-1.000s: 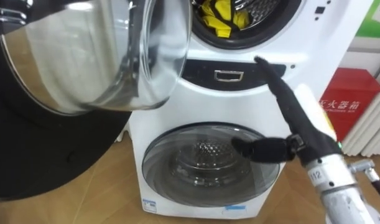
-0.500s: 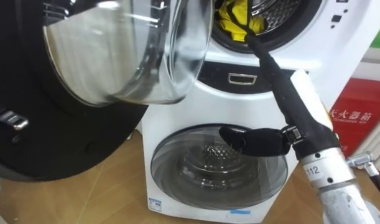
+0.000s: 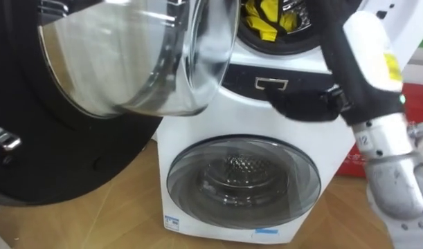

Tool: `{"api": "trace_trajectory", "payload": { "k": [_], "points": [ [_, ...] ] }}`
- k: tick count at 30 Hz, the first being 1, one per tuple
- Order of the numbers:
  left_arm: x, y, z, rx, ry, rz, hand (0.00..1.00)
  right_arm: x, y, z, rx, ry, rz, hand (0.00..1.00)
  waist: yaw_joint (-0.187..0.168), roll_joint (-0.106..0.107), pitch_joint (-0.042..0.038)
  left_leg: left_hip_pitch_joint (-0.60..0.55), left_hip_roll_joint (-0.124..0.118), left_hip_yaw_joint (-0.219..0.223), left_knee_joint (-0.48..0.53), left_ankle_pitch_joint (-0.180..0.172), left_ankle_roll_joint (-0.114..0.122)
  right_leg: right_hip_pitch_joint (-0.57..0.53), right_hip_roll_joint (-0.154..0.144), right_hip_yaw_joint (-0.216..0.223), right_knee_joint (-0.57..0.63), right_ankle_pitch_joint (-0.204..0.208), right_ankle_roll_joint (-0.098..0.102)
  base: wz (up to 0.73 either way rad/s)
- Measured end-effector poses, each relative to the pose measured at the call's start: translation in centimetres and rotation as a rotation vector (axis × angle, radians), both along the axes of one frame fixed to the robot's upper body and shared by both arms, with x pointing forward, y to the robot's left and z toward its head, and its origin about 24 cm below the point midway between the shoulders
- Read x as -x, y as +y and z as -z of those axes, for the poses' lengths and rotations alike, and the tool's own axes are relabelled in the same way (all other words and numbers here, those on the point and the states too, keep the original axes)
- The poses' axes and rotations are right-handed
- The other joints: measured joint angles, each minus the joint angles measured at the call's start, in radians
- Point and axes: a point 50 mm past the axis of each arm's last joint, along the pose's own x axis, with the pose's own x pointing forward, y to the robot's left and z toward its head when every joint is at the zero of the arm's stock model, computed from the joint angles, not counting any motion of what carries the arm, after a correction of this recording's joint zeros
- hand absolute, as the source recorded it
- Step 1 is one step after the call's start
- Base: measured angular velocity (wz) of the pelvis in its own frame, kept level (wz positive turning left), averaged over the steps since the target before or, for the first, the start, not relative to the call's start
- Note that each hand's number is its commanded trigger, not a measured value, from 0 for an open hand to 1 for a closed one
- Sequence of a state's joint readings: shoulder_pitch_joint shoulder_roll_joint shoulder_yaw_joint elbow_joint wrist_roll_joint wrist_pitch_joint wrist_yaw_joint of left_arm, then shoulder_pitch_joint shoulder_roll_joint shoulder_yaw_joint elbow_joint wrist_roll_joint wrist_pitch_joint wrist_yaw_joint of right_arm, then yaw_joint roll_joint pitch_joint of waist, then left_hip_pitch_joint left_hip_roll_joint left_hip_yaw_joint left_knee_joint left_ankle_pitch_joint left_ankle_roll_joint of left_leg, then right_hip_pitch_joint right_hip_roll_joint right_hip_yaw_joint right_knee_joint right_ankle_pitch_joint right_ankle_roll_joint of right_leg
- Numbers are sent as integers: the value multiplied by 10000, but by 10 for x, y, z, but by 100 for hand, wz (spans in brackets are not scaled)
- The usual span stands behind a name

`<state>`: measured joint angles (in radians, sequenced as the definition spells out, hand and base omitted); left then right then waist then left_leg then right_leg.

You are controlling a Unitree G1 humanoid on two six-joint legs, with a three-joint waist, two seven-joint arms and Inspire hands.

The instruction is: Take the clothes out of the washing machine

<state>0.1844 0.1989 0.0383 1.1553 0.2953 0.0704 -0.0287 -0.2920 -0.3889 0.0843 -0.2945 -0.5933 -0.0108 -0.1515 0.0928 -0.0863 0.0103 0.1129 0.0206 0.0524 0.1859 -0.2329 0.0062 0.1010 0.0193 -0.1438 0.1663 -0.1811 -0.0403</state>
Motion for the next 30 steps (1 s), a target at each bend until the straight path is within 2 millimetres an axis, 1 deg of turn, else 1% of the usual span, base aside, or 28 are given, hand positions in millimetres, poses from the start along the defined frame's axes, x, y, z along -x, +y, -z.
{"api": "trace_trajectory", "payload": {
  "k": [4,8,9,12,14,15,16,17,18,19,20,21,23,24,25,26,27,28,29,30],
  "points": [
    [0,1,0,-38,117,-75,0,-5,-6,5,-52,297,382,0,-35,-54,-30,-14,1,12,5,0,0,-39,-14,-31,26,1,1,0],
    [2,5,-1,-107,112,-305,0,-5,-8,5,-135,298,524,0,-54,-62,-41,-17,13,-19,26,0,0,-11,-16,-93,28,1,1,2],
    [2,7,-2,-152,116,-301,0,-6,-8,5,-147,316,555,0,-72,-87,-58,-16,20,-39,31,0,-1,0,-12,-117,29,1,0,5],
    [3,8,-2,-217,149,-310,0,-6,-8,5,-101,301,587,0,-10,-150,-101,-22,32,-61,148,0,-1,21,0,-119,70,1,-1,1],
    [4,8,-2,-249,219,-247,0,-7,-9,6,-93,371,615,0,59,-211,-100,-34,69,-4,332,0,-2,78,16,-94,95,-2,-5,-5],
    [5,9,-2,-283,246,-331,0,-8,-10,9,-41,487,696,0,238,-233,-65,-61,104,36,588,-10,-15,113,9,-25,162,-14,-24,-21],
    [4,11,-3,-353,190,-432,0,-9,-10,10,52,564,743,0,407,-257,-62,-228,171,56,1078,-134,-120,25,10,62,326,-50,-80,-27],
    [4,12,-3,-410,207,-429,0,-9,-9,10,125,547,776,0,520,-270,-54,-366,219,64,1390,-234,-140,-37,18,70,449,-105,-140,-27],
    [3,15,-4,-536,166,-433,0,-9,-8,11,334,527,831,0,643,-268,-18,-680,317,73,2056,-402,-224,-178,55,42,698,-255,-243,-16],
    [3,15,-4,-579,166,-435,0,-10,-7,12,483,535,879,0,720,-245,-2,-818,391,60,2408,-478,-263,-190,112,22,803,-269,-259,-10],
    [4,16,-4,-613,211,-446,0,-11,-6,16,803,604,1002,0,827,-239,8,-1094,498,46,3068,-585,-293,-238,178,31,965,-392,-373,0],
    [3,16,-5,-620,208,-448,0,-13,-6,21,1029,767,1077,0,892,-261,12,-1276,534,18,3541,-598,-306,-326,193,29,1198,-565,-451,0],
    [6,16,-4,-616,282,-473,0,-16,-7,25,1027,1036,1121,0,1011,-256,16,-1397,559,27,3832,-597,-308,-314,279,71,1371,-726,-529,16],
    [7,16,-4,-591,312,-471,0,-16,-9,25,912,1097,1097,0,1009,-224,31,-1594,585,-48,4095,-588,-312,-315,327,76,1486,-846,-640,34],
    [8,16,-5,-563,296,-446,0,-17,-9,25,911,1093,1098,0,1024,-241,60,-1998,481,-232,4369,-586,-360,-339,372,210,1546,-900,-721,40],
    [7,16,-5,-548,273,-425,0,-17,-9,26,924,1118,1119,0,1015,-294,87,-2218,312,-309,4265,-591,-354,-366,405,426,1575,-952,-712,51],
    [6,16,-5,-461,254,-390,0,-18,-10,26,939,1227,1194,0,1042,-381,108,-2767,-17,-245,3839,-536,-322,-415,441,921,1601,-987,-759,36],
    [7,14,-4,-370,281,-394,0,-18,-11,26,921,1303,1237,0,1209,-375,86,-3165,-313,23,3050,-278,-310,-435,453,1423,1596,-980,-778,20],
    [8,14,-4,-344,309,-391,0,-18,-11,26,901,1312,1250,0,1359,-324,61,-3295,-428,100,2549,-40,-240,-398,454,1591,1589,-980,-782,-17],
    [11,14,-4,-353,380,-345,0,-20,-10,24,879,1251,1226,0,1581,-273,67,-3457,-513,132,1589,456,-168,-319,472,1712,1591,-1046,-772,-31]
  ]
}}
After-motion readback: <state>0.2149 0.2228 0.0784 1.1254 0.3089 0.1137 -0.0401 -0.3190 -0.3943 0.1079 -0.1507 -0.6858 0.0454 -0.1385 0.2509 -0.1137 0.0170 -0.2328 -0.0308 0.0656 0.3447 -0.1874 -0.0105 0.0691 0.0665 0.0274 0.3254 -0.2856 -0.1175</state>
